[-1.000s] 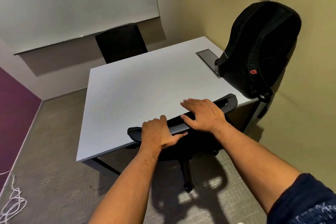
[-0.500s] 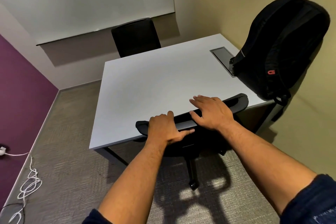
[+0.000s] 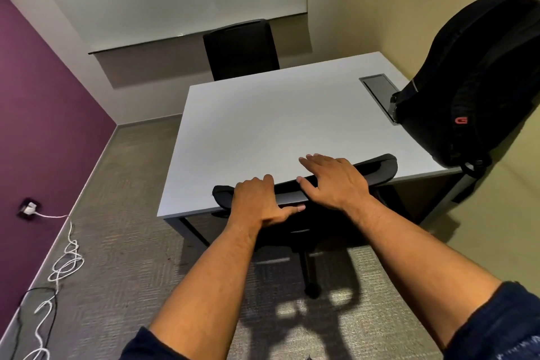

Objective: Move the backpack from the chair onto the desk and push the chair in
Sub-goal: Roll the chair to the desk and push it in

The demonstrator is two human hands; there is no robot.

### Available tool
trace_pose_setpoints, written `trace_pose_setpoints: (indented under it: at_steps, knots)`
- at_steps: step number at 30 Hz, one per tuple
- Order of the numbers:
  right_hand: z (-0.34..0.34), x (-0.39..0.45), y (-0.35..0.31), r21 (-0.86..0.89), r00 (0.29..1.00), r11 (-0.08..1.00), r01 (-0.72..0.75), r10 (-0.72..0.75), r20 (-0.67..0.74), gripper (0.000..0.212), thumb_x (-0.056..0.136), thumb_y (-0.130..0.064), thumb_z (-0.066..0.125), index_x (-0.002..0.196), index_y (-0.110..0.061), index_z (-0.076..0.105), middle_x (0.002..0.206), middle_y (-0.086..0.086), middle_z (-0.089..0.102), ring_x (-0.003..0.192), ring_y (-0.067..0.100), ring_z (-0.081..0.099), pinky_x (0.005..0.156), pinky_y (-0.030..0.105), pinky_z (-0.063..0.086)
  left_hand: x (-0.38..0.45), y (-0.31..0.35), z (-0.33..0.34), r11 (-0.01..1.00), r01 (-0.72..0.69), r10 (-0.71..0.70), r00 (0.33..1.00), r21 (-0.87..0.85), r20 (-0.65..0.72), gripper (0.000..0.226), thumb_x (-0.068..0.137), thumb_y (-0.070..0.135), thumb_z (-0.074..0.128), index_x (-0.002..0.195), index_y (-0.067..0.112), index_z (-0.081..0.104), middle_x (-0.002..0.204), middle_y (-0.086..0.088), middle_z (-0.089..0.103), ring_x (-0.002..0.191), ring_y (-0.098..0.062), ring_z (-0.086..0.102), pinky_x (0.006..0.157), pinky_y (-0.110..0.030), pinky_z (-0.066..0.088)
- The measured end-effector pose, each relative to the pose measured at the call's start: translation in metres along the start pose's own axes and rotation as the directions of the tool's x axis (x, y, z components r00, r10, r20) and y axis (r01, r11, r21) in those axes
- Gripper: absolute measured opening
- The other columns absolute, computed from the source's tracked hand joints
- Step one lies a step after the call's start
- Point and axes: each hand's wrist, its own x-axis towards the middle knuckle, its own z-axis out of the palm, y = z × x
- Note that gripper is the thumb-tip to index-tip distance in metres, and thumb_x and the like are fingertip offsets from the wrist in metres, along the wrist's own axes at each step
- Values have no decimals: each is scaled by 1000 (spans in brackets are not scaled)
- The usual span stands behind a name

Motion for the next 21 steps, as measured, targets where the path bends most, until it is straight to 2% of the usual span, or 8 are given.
trace_pose_setpoints:
  at_steps: [5,7,9,10,12,14,18,21]
  knots:
    - [3,8,-18,34,1000,999,-1,1,4,72,98,-65,30,159,-26,36,166,-3,34,153,14,28,119,42,27,-2,-25,2,999,-35,35,999,-22,9,101,54,108,15,94,21,47,88,-4,67,77,-26,59,66,-37,34]
    - [4,12,-26,49,1000,999,-5,5,9,74,97,-65,32,159,-25,34,168,-3,30,154,14,25,121,42,25,-3,-34,2,998,-23,23,1000,-63,1,101,59,106,9,98,22,48,97,-4,67,82,-25,57,70,-38,37]
    - [4,16,-31,68,1000,998,-12,11,13,76,97,-66,33,160,-24,32,169,-3,27,155,14,21,123,41,22,-3,-40,2,993,9,-12,1000,-114,-23,110,69,100,8,125,19,56,128,-7,64,114,-28,59,90,-42,44]
    - [5,17,-32,74,1000,997,-14,13,20,77,97,-67,32,161,-24,30,170,-3,25,156,13,19,123,41,20,-3,-41,2,991,25,-29,999,-132,-28,111,73,96,9,140,18,50,146,-6,55,134,-27,49,104,-44,40]
    - [5,20,-32,89,999,996,-19,14,52,79,98,-69,29,163,-25,24,171,-5,19,157,13,15,124,41,18,0,-42,1,987,31,-35,999,-161,-24,109,77,93,12,154,19,36,163,-2,34,152,-22,25,118,-44,29]
    - [4,24,-27,102,994,995,-12,0,110,78,98,-72,25,164,-30,18,172,-7,15,157,12,14,124,43,19,5,-40,2,984,30,-34,999,-177,-19,106,80,93,14,158,22,31,167,1,26,155,-18,17,120,-43,24]
    - [-1,35,-14,126,958,985,115,-144,247,70,100,-71,22,163,-38,18,171,-13,12,156,13,19,125,43,22,9,-40,4,983,41,-45,999,-180,-21,107,80,94,9,159,24,29,167,3,24,155,-16,13,122,-43,23]
    - [1,38,-11,127,967,984,124,-148,208,68,102,-67,26,162,-36,25,170,-13,18,155,13,24,123,40,24,10,-42,5,980,49,-51,999,-193,-8,107,81,93,11,159,21,28,168,2,23,156,-16,13,123,-43,21]
